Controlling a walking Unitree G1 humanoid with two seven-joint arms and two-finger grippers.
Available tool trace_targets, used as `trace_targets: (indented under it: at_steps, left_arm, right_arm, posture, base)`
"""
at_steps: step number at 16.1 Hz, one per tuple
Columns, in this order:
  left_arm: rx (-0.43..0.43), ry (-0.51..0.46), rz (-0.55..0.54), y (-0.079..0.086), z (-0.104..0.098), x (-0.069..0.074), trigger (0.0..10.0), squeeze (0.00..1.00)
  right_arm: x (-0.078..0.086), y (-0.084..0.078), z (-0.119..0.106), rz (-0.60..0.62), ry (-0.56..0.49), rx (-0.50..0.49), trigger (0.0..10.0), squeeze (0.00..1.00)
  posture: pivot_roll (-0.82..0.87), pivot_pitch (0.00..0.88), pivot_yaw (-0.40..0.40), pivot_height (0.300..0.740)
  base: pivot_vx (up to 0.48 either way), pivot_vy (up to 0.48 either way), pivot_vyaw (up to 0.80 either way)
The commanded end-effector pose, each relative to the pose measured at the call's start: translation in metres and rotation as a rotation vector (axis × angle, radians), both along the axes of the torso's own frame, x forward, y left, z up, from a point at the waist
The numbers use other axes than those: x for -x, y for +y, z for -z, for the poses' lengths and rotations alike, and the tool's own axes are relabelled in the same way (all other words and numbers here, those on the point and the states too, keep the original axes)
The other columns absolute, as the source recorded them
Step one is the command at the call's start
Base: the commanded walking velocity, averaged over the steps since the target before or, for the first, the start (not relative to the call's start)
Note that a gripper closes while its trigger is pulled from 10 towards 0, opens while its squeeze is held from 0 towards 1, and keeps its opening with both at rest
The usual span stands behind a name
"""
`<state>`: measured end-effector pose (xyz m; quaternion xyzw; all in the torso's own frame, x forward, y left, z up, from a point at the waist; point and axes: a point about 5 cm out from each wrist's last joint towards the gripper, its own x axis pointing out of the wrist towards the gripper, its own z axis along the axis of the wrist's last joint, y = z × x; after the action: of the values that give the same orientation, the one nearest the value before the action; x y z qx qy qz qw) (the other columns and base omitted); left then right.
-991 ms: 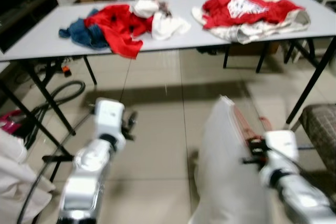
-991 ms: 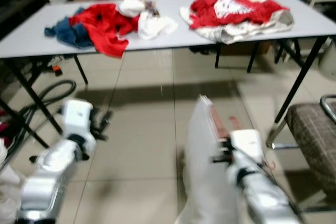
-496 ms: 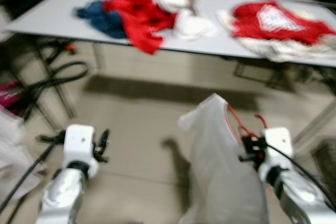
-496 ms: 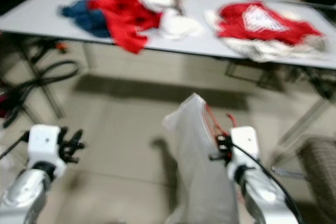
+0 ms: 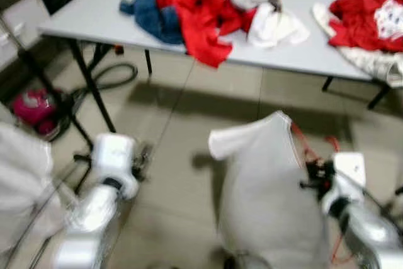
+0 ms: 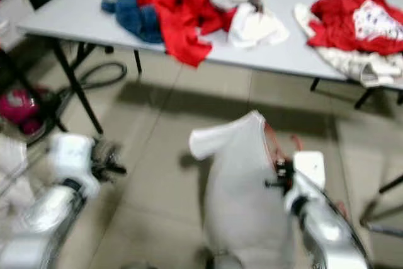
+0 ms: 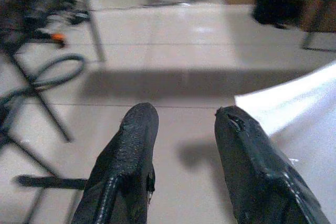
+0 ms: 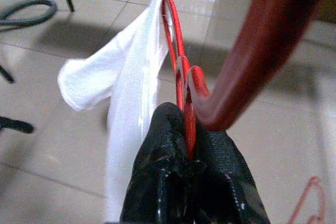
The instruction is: Hang hanger
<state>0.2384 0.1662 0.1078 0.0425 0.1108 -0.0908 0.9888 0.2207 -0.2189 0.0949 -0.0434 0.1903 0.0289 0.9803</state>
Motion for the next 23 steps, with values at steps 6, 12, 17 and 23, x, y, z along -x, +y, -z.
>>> trace_targets:
  at_steps: [6, 12, 17, 23]
  left_arm:
    - [-0.072, 0.004, -0.06, 0.019, -0.001, 0.01, 10.0, 0.0]
    - [-0.091, -0.034, -0.052, 0.019, -0.012, -0.001, 10.0, 0.0]
    - [-0.105, -0.057, -0.055, 0.018, -0.019, 0.007, 10.0, 0.0]
    - [-0.117, -0.135, -0.044, 0.013, -0.047, 0.011, 10.0, 0.0]
  right_arm:
    - [-0.016, 0.034, 0.0, -0.26, -0.004, 0.003, 10.0, 0.0]
    - [-0.032, 0.035, -0.008, -0.333, -0.052, 0.02, 10.0, 0.0]
    - [-0.042, 0.033, -0.013, -0.385, -0.072, 0.029, 10.0, 0.0]
    - [-0.058, 0.028, -0.021, -0.449, -0.083, 0.061, 10.0, 0.0]
  posture:
    - [0.06, 0.074, -0.012, 0.74]
    - [0.09, 0.04, -0.011, 0.74]
    - [0.12, 0.039, -0.044, 0.74]
    - [0.15, 0.043, -0.087, 0.74]
  base:
    - [0.354, 0.0, 0.8]
    - [0.326, 0.0, 0.8]
    - [0.322, 0.0, 0.8]
    - [0.319, 0.0, 0.8]
